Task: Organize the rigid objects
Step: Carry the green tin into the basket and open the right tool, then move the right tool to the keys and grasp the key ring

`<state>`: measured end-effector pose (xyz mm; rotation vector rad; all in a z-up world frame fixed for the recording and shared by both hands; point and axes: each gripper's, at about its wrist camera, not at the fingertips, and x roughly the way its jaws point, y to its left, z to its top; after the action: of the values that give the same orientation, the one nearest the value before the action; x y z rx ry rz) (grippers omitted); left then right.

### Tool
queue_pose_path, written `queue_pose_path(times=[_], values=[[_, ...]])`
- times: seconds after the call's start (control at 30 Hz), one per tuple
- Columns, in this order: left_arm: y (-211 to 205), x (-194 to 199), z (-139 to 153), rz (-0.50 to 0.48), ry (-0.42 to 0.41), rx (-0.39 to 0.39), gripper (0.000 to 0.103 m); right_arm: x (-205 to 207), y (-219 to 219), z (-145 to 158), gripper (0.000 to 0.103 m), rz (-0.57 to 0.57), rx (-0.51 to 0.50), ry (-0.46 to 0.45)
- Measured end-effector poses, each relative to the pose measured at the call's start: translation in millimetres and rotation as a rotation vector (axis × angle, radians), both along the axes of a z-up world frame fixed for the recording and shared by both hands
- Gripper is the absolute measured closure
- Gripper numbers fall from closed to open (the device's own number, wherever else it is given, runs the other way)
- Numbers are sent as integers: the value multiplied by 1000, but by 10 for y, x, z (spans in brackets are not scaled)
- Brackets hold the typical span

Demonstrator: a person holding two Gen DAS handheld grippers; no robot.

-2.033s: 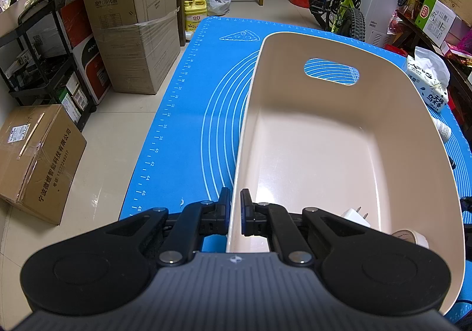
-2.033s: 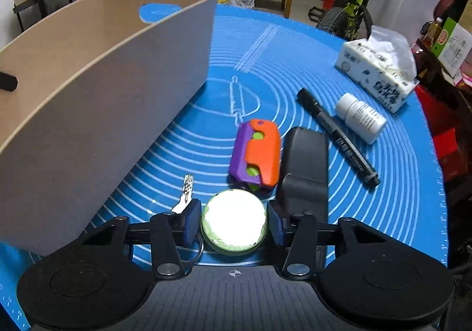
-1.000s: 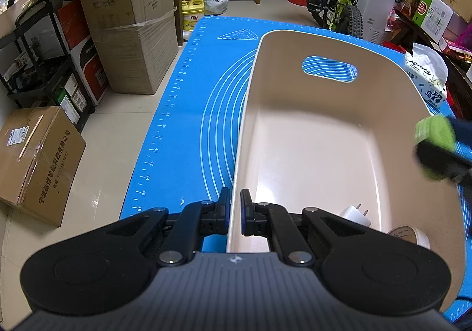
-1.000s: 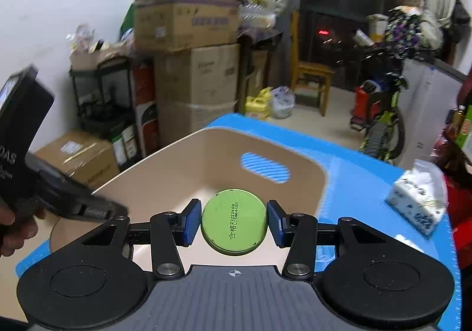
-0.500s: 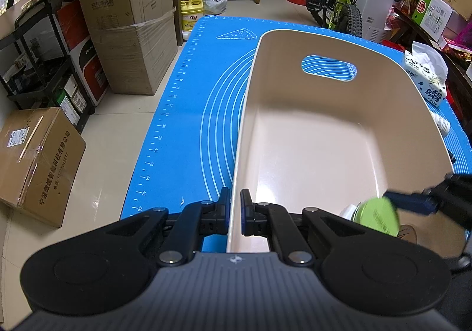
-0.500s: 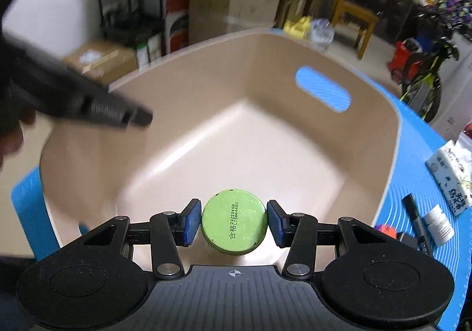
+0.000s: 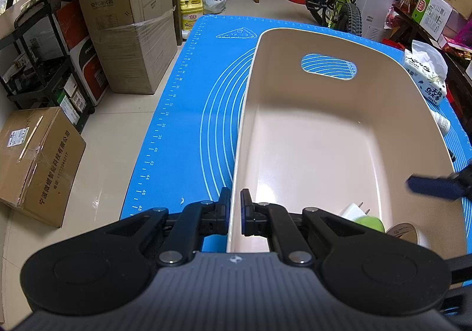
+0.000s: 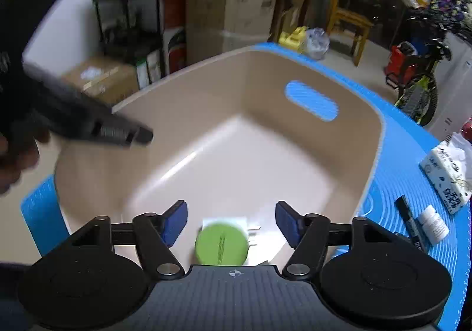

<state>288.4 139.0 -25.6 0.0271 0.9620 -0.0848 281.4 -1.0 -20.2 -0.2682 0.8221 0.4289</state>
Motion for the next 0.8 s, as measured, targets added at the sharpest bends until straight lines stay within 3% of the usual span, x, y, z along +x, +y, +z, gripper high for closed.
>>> queue_pose_path(times=[0.2,0.4,0.57,0.8], values=[[-1,-1,3,0,0,-4,95,-61,-371,275,30,-90,91,-80],[13,-1,4,0,0,-7,95,-128,-797,349,30,-200,106,-134],[33,-2,6,1,1,-13,95,-179,-1134,161,30,-293,101,-90],[35,-2,5,1,0,-13,95,-173,-1297,-334,34,-351,65,31]])
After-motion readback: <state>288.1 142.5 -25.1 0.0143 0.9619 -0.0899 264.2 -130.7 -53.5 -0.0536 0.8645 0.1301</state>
